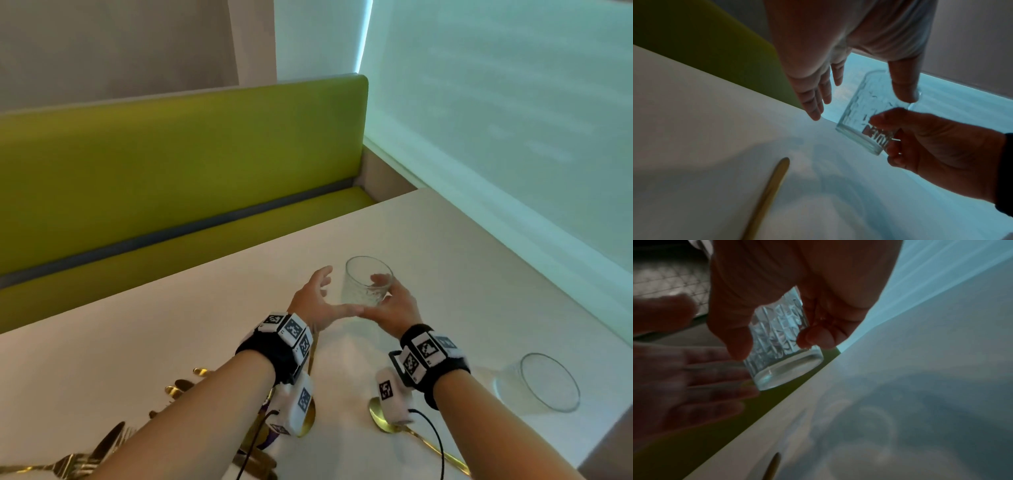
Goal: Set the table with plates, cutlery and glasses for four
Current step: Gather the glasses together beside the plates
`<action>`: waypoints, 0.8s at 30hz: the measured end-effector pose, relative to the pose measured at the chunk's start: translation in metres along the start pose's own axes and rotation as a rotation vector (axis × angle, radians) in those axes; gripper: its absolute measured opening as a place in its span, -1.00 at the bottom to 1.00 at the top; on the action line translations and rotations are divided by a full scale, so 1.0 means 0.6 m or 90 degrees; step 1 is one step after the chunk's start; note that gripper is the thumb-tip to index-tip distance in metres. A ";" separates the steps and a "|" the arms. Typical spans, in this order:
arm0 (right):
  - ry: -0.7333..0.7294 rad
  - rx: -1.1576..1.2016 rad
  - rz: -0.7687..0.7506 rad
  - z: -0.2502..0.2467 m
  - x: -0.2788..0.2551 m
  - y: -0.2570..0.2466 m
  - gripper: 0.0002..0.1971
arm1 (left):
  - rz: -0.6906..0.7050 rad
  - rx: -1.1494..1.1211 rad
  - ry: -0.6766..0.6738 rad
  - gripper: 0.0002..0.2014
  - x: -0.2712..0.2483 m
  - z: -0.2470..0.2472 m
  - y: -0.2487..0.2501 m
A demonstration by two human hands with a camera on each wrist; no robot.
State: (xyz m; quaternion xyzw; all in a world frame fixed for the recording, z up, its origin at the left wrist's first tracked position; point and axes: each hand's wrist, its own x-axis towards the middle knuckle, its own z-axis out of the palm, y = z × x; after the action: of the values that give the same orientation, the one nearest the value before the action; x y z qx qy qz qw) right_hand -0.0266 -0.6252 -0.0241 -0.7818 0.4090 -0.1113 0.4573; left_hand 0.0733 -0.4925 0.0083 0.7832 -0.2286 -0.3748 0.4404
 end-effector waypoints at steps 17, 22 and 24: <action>0.005 0.014 0.167 -0.091 -0.158 0.087 -0.25 | -0.002 -0.059 0.013 -0.16 -0.052 0.124 -0.008; 0.173 0.076 0.413 -0.138 -0.193 0.191 -0.78 | 0.002 -0.067 0.021 -0.16 -0.054 0.143 -0.006; 0.238 0.108 0.471 -0.152 -0.202 0.223 -0.67 | 0.001 -0.072 0.026 -0.16 -0.056 0.147 -0.008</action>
State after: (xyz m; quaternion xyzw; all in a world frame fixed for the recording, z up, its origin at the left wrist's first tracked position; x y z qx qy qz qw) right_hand -0.2263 -0.6255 -0.0569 -0.5082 0.7277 -0.1128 0.4466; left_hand -0.0171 -0.5127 -0.0121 0.7645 -0.1986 -0.3704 0.4888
